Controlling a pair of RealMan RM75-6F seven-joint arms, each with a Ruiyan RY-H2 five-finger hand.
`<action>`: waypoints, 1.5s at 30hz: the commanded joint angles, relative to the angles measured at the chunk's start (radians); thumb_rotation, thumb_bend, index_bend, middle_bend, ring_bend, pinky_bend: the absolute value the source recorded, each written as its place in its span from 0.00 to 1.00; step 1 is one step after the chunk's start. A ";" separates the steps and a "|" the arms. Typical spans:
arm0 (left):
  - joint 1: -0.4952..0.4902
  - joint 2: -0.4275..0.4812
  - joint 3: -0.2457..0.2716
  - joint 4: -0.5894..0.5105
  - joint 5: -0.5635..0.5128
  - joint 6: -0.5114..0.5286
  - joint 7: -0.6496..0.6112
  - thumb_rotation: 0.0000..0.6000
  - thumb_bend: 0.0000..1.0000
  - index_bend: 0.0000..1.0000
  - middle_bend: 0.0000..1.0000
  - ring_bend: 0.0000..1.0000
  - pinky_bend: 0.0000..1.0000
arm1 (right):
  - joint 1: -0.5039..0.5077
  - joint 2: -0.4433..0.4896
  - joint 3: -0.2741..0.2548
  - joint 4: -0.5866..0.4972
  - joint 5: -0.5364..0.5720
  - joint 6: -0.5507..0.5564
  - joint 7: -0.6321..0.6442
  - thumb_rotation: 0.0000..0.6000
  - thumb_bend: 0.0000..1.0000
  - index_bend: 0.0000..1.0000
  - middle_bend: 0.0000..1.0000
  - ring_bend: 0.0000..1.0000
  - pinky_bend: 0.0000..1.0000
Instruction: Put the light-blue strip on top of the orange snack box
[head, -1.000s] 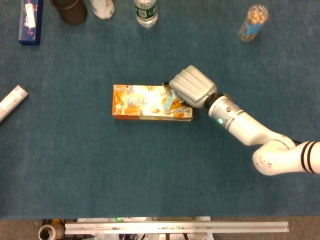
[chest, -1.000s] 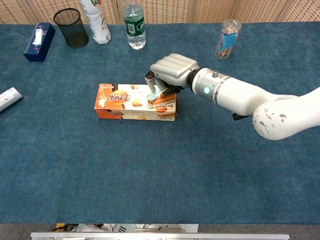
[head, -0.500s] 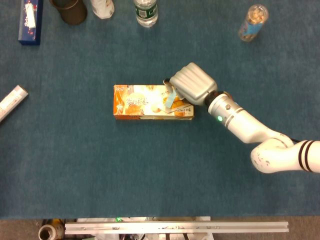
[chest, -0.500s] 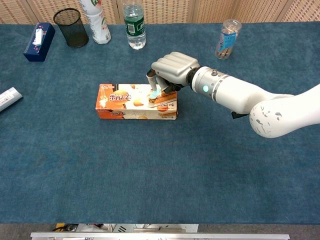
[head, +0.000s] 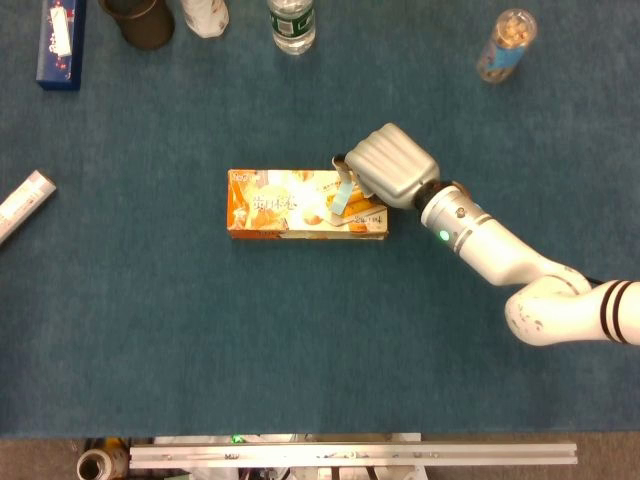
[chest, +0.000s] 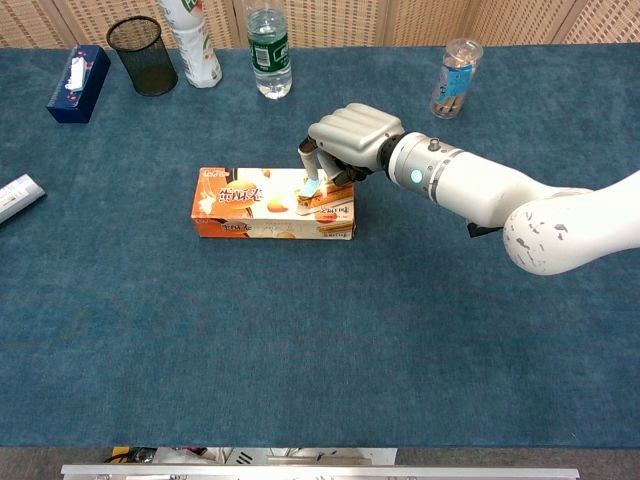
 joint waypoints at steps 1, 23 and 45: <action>0.000 0.000 0.000 0.000 0.000 0.000 -0.001 1.00 0.17 0.20 0.72 0.70 0.63 | -0.005 0.010 -0.001 -0.019 -0.014 0.008 0.008 1.00 1.00 0.48 1.00 1.00 1.00; 0.002 -0.003 0.000 0.006 0.002 0.002 -0.007 1.00 0.17 0.20 0.72 0.70 0.63 | -0.015 0.022 -0.015 -0.029 -0.002 0.009 -0.019 1.00 1.00 0.48 1.00 1.00 1.00; 0.004 -0.003 -0.001 0.011 -0.002 0.003 -0.010 1.00 0.17 0.20 0.72 0.70 0.63 | -0.019 0.022 -0.007 -0.034 -0.022 0.013 0.004 1.00 1.00 0.48 1.00 1.00 1.00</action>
